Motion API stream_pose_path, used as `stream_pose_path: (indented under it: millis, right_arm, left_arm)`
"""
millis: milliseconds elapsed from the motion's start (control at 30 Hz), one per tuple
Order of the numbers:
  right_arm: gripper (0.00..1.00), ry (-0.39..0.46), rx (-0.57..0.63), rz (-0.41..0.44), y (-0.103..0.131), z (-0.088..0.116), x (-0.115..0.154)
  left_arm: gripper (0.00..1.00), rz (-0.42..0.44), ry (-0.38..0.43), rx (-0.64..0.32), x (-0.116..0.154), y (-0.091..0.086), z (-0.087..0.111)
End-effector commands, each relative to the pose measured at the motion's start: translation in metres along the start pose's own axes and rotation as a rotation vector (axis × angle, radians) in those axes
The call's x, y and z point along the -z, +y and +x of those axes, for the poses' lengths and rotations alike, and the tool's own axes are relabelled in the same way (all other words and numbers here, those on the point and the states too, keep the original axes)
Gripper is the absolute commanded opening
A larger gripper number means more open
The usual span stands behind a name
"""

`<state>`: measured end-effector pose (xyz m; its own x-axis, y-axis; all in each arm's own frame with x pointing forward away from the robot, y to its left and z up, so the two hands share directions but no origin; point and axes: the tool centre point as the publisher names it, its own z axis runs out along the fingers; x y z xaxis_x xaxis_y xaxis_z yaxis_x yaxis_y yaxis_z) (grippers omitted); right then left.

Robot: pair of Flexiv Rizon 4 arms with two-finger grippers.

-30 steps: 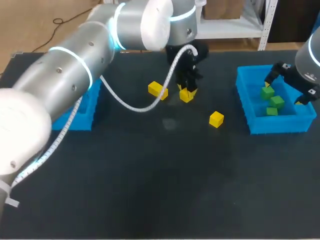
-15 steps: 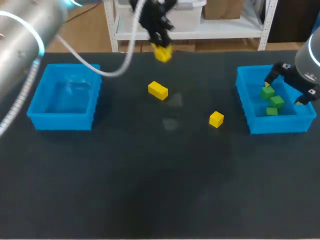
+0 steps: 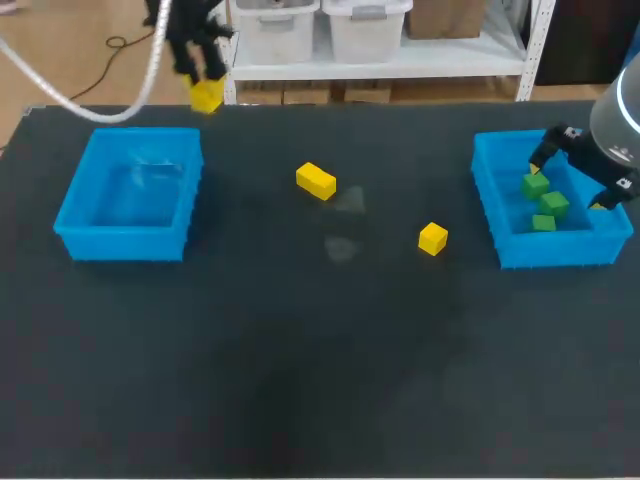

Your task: Put the green cubes in the right bin and the yellow cubes in the left bin.

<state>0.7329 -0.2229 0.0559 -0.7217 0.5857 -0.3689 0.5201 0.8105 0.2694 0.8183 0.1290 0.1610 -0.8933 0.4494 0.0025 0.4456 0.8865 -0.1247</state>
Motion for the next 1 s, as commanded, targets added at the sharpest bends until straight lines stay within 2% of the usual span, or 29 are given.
stream_pose_path:
  millis: [33,233,433,467,500,533,633,733,800,867,1000]
  right_arm:
    - [1.00,-0.010,-0.002,-0.003,-0.002,0.002,0.001]
    - [1.00,-0.010,-0.002,-0.003,-0.002,0.002,0.001]
    - [1.00,-0.010,-0.002,-0.003,-0.002,0.002,0.001]
    - [1.00,-0.010,-0.002,-0.003,-0.002,0.002,0.001]
    - [1.00,-0.010,-0.002,-0.003,-0.002,0.002,0.001]
    - [1.00,-0.010,-0.002,-0.003,-0.002,0.002,0.001]
    - [1.00,-0.010,-0.002,-0.003,-0.002,0.002,0.001]
    - [1.00,-0.010,-0.002,-0.003,-0.002,0.002,0.001]
    - [1.00,-0.010,-0.002,-0.003,-0.002,0.002,0.001]
    - [1.00,-0.010,-0.002,-0.003,-0.002,0.002,0.001]
    - [1.00,-0.010,-0.002,-0.003,-0.002,0.002,0.001]
  left_arm:
    - [0.00,0.003,-0.339,0.035,-0.012,0.017,0.076]
    - [0.00,-0.027,-0.312,0.101,-0.024,0.037,0.101]
    - [0.00,-0.060,-0.297,0.126,-0.030,0.051,0.112]
    - [0.13,-0.073,-0.292,0.125,-0.030,0.051,0.112]
    - [0.91,-0.072,-0.292,0.125,-0.030,0.052,0.113]
    - [1.00,-0.070,-0.293,0.120,-0.030,0.050,0.113]
    - [1.00,-0.053,-0.316,0.088,-0.026,0.042,0.108]
    - [1.00,-0.027,-0.333,0.024,-0.020,0.028,0.094]
    - [1.00,0.000,-0.339,-0.025,-0.016,0.014,0.080]
    - [1.00,0.024,-0.356,-0.117,-0.014,-0.004,0.064]
    - [1.00,0.066,-0.340,-0.249,-0.017,-0.045,0.030]
